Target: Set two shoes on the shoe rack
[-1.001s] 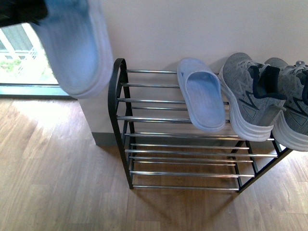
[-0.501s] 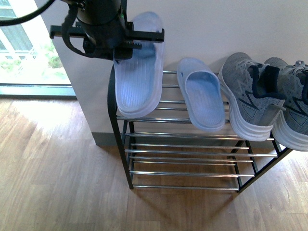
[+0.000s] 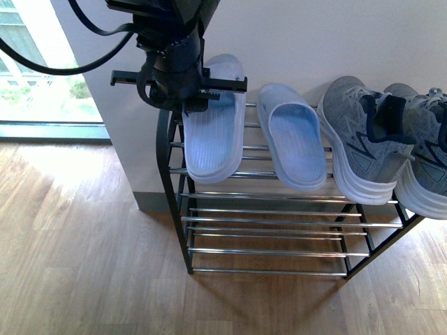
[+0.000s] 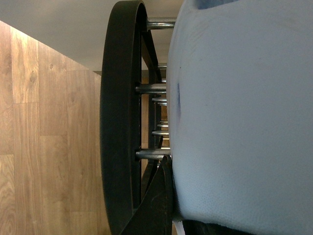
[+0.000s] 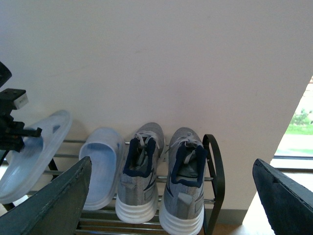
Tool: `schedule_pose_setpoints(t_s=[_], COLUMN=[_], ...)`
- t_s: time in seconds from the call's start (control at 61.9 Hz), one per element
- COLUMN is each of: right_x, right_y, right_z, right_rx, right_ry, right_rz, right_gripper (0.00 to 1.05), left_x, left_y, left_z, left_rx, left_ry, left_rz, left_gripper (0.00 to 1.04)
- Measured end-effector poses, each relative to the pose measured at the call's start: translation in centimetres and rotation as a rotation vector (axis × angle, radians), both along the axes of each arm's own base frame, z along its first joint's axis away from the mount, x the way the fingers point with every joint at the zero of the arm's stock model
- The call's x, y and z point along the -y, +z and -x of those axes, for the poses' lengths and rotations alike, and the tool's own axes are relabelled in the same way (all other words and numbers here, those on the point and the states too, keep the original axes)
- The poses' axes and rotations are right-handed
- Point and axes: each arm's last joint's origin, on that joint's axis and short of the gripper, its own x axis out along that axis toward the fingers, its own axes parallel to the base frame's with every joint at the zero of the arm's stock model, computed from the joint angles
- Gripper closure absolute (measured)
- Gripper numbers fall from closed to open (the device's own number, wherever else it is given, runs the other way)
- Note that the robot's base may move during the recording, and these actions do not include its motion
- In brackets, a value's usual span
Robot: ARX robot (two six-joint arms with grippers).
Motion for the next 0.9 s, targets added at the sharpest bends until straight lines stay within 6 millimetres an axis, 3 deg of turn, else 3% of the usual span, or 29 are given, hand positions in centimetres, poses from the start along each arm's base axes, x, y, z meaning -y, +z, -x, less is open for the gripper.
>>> schedule_pose_setpoints(t_s=[0.339,0.533,0.678,0.807,0.904], right_x=[0.0,0.0,0.0,0.0,0.0], right_y=[0.0,0.0,0.0,0.0,0.0], right_z=[0.0,0.0,0.0,0.0,0.0], right_rx=[0.000,0.000,0.000,0.000,0.000], right_ry=[0.000,0.000,0.000,0.000,0.000], right_rz=[0.000,0.000,0.000,0.000,0.000], right_gripper=[0.09,0.09,0.09,0.09,0.09], left_x=[1.2,1.7,1.4,0.5,-0.5], left_y=[-2.4,-1.9,-0.2,3.0,6.7], left_z=[-0.5,-0.5,-0.1,0.7,1.9], left_rx=[-0.061,-0.039,-0.006,0.055,0.145], left_ry=[-0.038,-0.076,-0.070,-0.039,0.001], left_rz=[-0.005,0.018,0.018,0.034,0.047], left_gripper=[1.03,0.69,0.46,0.25,0.08])
